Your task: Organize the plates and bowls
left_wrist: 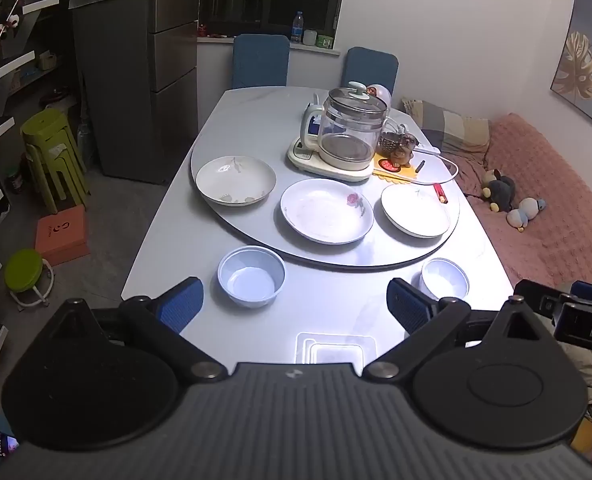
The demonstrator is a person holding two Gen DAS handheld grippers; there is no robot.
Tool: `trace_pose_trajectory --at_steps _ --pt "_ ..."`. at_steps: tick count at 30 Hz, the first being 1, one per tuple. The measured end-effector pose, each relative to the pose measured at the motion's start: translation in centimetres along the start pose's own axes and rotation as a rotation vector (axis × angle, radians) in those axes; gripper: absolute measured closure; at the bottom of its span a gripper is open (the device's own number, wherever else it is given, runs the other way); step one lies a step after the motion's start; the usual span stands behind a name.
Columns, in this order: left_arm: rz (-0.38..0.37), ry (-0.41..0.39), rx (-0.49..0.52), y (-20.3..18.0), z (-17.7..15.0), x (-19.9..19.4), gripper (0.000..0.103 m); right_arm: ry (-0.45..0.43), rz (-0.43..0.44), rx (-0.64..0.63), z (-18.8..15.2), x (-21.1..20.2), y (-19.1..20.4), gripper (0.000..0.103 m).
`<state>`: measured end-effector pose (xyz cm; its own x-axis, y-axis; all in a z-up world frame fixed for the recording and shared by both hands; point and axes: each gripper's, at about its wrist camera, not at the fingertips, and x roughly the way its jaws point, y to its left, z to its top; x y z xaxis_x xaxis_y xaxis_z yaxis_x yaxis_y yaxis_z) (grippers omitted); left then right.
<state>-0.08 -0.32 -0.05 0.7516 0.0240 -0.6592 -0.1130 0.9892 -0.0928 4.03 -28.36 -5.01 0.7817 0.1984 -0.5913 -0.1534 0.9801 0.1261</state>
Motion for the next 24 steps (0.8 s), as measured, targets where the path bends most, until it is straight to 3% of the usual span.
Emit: trace_pose_trajectory --at_steps 24 --pt "0.006 -0.002 -0.030 0.3 -0.6 -1.4 0.003 0.023 0.012 -0.019 -0.7 0.2 0.4 0.000"
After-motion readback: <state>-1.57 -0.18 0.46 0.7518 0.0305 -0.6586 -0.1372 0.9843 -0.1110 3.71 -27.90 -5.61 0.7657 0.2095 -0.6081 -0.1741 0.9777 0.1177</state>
